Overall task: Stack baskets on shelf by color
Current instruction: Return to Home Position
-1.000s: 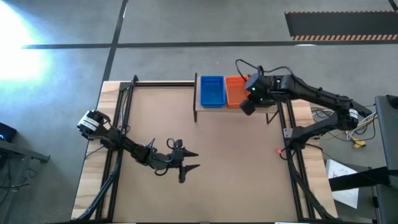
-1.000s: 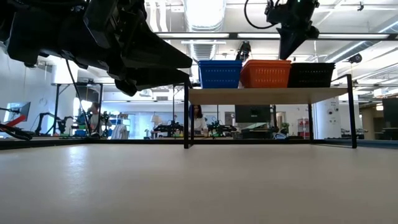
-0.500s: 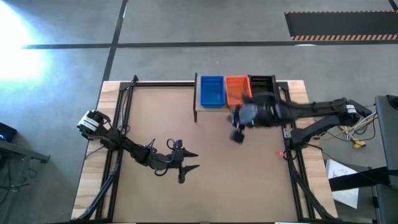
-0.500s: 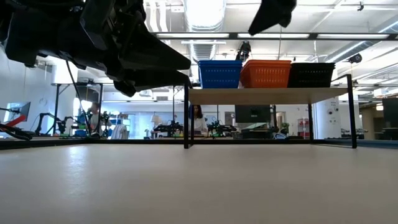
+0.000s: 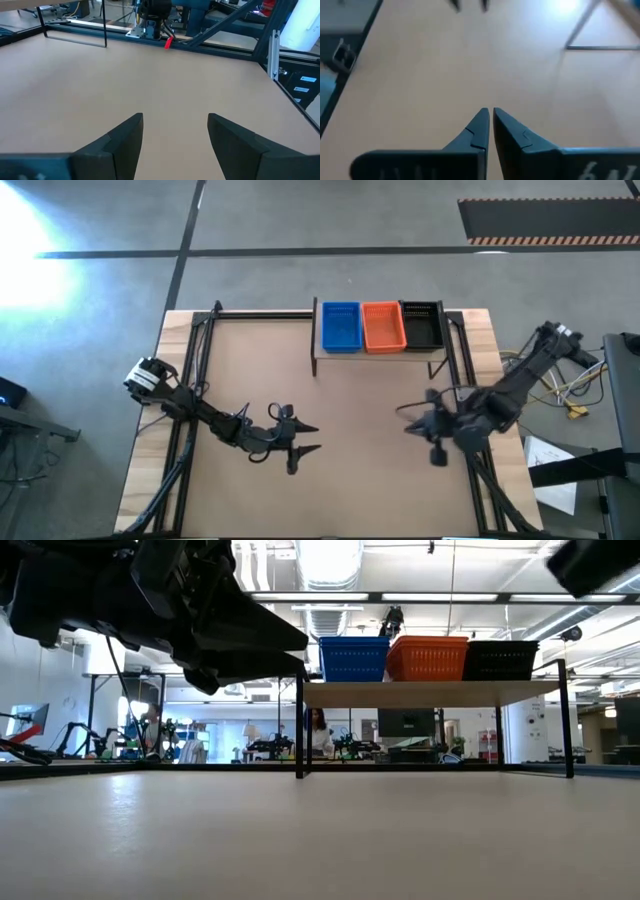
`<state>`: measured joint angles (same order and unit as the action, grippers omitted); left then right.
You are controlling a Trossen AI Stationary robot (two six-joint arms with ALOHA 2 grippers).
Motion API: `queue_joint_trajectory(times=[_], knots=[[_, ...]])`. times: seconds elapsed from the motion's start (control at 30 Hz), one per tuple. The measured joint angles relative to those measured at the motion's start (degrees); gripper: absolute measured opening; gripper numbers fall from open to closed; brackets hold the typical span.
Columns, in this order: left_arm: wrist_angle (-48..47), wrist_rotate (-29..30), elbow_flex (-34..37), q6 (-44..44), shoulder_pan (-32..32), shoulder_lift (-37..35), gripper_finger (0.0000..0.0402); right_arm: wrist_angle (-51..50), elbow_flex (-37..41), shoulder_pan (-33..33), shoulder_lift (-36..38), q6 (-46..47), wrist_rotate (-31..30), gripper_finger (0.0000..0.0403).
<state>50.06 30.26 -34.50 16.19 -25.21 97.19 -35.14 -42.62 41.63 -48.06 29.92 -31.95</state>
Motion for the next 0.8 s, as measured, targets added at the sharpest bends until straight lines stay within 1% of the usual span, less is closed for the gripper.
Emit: queue_joint_trajectory(times=[0.1, 0.17, 0.37, 0.47, 0.57, 0.63, 0.7, 0.8], knots=[[0.4, 0.0, -0.1, 0.0, 0.2, 0.0, 0.0207, 0.1, 6.4, 3.5, 9.3, 5.3, -5.9, 0.001], [0.5, 0.0, -0.3, 0.0, 0.6, 0.0, 0.0207, 1.3, 9.9, 3.6, 15.4, 6.0, -7.0, 0.0009], [0.4, 0.0, -0.6, -0.1, 2.2, -0.2, 0.0207, 5.1, 17.7, 2.5, 33.3, -1.0, -7.3, 0.0008], [0.4, 0.0, -0.2, -1.2, 2.9, -1.4, 0.0195, 7.5, 21.1, 2.2, 41.2, -4.8, -7.8, 0.0008], [0.4, -1.2, 1.4, -2.3, 4.1, -4.2, 0.0163, 10.5, 24.7, 2.2, 48.1, -8.9, -8.1, 0.0008], [-0.1, -3.2, 3.2, -2.6, 5.3, -7.2, 0.0133, 10.1, 26.7, 2.2, 47.7, -11.5, -8.6, 0.0008], [0.0, -6.6, 5.4, -1.9, 7.0, -10.7, 0.0095, 13.7, 27.2, 2.2, 47.1, -12.1, -8.5, 0.0008], [-0.1, -10.8, 9.9, -1.5, 9.9, -16.9, 0.0034, 14.5, 29.1, 2.2, 46.8, -14.3, -9.4, 0.0008]])
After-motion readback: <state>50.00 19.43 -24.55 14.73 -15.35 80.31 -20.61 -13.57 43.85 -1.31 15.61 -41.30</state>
